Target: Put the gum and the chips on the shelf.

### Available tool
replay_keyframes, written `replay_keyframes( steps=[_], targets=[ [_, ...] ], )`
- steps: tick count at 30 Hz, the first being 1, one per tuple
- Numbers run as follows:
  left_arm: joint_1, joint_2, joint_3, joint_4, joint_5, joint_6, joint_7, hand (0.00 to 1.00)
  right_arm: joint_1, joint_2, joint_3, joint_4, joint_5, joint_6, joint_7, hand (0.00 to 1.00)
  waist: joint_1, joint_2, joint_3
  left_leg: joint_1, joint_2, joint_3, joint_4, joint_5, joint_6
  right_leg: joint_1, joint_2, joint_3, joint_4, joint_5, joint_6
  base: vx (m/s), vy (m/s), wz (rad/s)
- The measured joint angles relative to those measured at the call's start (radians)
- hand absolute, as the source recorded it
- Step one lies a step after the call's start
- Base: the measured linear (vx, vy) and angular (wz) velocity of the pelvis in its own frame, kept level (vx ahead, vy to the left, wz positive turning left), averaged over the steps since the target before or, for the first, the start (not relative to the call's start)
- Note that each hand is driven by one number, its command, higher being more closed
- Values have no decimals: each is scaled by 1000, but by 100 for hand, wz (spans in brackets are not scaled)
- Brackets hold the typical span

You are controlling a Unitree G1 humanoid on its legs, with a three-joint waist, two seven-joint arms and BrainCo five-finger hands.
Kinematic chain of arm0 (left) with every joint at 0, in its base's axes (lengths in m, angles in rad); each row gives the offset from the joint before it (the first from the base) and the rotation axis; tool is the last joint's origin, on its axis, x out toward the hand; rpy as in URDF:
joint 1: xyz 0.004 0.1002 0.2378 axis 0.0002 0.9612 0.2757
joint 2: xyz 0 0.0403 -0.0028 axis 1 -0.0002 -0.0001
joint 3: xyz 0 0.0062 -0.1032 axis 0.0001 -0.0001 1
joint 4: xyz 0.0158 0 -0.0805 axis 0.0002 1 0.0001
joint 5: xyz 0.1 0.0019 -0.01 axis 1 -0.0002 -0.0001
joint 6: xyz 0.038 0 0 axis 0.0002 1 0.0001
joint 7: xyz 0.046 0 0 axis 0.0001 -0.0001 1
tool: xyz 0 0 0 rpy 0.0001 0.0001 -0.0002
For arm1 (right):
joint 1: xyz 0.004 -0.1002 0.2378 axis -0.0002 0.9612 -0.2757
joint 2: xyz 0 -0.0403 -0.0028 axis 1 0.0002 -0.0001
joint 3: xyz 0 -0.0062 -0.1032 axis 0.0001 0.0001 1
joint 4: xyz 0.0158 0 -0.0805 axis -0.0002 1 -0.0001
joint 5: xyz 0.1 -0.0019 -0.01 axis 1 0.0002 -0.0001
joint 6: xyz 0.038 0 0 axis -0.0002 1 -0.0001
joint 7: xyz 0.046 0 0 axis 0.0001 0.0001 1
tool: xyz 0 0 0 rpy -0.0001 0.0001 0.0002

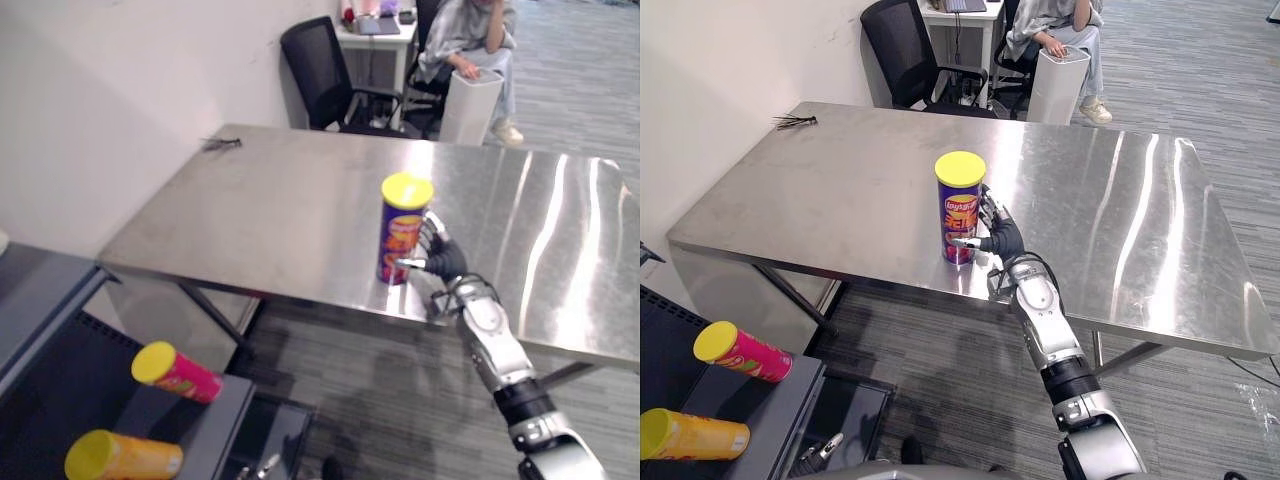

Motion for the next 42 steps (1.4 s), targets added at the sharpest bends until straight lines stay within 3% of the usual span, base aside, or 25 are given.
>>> replay_keyframes(
  steps=[10, 11, 20, 31, 37, 42],
  targets=[
    [-1, -1, 0, -7, -1, 0, 1, 0, -81, 14, 10, 77, 0, 25, -29, 0, 11, 4, 15, 0, 0, 0, 0, 0, -1, 0, 0, 1, 1, 0, 0, 0, 0, 0],
    [-1, -1, 0, -8, -2, 1, 1, 0, -92, 15, 10, 77, 0, 30, -33, 100, 15, 5, 19, -1, 0, 0, 0, 0, -1, -1, 0, 1, 0, 0, 0, 0, 0, 0],
    [-1, -1, 0, -10, -3, 1, 5, 0, -156, 26, 48, 80, -1, 33, -39, 100, 30, 2, 34, -3, -1, -1, -1, -1, -1, 1, 0, -6, -4, 0, 0, 0, 0, 0],
    [0, -1, 1, -11, 0, 17, 10, 0, -155, 47, 52, 60, -3, 37, -39, 100, 26, 2, 34, -3, -1, -1, -1, 0, -1, 2, -2, -6, -4, 2, 2, 0, 0, 0],
    [0, -1, 2, -11, 1, 19, 11, 0, -95, 44, -5, -127, -2, 34, -46, 100, 21, 2, 34, -2, -1, 0, 1, 0, -1, 2, -2, -6, -4, 2, 3, 0, 0, 0],
    [1, -4, 11, -18, 31, 20, 14, 0, -13, 19, -150, -342, 0, 14, -78, 100, 17, 1, 33, -1, 17, 11, 5, 1, 1, -1, 13, -4, -15, 36, -6, -17, -9, -9]
  ],
)
